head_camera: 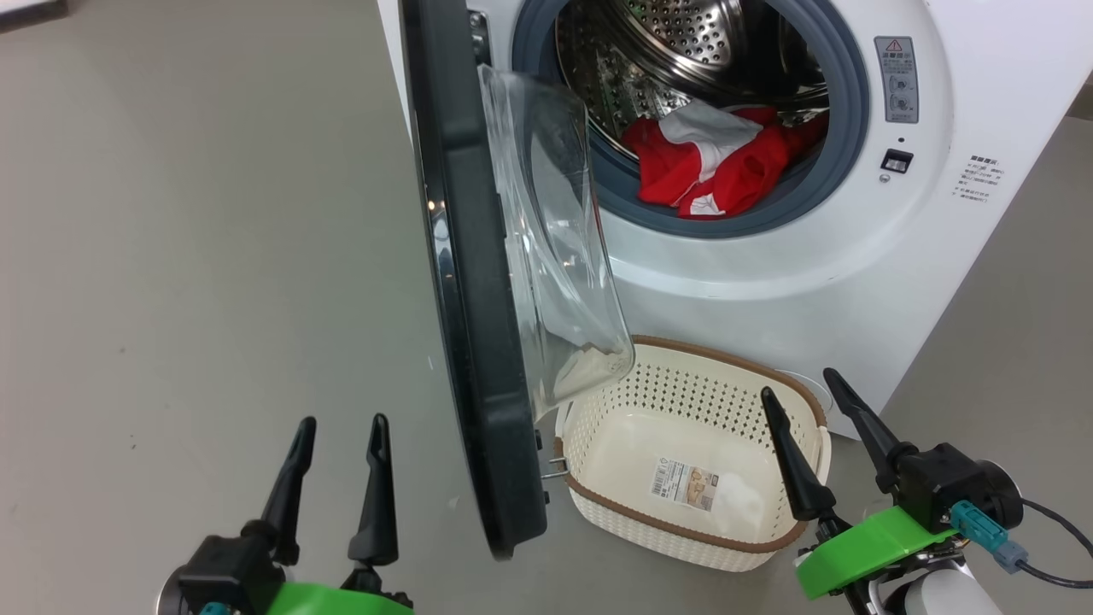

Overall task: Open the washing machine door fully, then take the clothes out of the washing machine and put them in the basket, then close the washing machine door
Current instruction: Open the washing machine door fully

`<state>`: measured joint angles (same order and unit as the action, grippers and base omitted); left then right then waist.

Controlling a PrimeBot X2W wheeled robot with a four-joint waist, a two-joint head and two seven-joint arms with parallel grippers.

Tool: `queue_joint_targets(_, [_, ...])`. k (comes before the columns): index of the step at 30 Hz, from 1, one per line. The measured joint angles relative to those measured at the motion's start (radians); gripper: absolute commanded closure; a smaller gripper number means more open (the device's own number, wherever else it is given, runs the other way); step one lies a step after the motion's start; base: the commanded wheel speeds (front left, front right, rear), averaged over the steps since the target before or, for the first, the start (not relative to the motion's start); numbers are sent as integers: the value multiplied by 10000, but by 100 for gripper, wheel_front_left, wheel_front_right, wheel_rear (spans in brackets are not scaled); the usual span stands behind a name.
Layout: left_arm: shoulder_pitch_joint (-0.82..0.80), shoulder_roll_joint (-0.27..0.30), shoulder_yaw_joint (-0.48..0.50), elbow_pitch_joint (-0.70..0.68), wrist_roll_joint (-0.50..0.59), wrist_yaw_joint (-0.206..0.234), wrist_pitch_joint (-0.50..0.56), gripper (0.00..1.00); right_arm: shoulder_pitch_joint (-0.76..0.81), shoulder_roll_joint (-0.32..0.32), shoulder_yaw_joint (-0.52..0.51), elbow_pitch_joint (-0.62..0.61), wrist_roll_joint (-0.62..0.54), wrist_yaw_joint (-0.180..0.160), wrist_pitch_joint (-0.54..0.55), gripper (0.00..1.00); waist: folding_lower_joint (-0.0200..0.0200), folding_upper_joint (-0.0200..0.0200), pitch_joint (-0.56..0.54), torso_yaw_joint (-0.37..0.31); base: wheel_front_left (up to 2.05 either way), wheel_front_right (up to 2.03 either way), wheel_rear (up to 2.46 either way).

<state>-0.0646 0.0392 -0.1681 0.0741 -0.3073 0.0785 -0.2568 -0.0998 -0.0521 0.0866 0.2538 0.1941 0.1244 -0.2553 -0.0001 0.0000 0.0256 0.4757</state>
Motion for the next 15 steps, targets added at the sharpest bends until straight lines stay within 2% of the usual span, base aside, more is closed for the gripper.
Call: queue_joint_targets(15, [46, 0, 159, 213, -4, -12, 0, 0, 111, 8, 38, 25, 77, 0, 0, 0, 0, 0, 24, -51, 0, 0, 0])
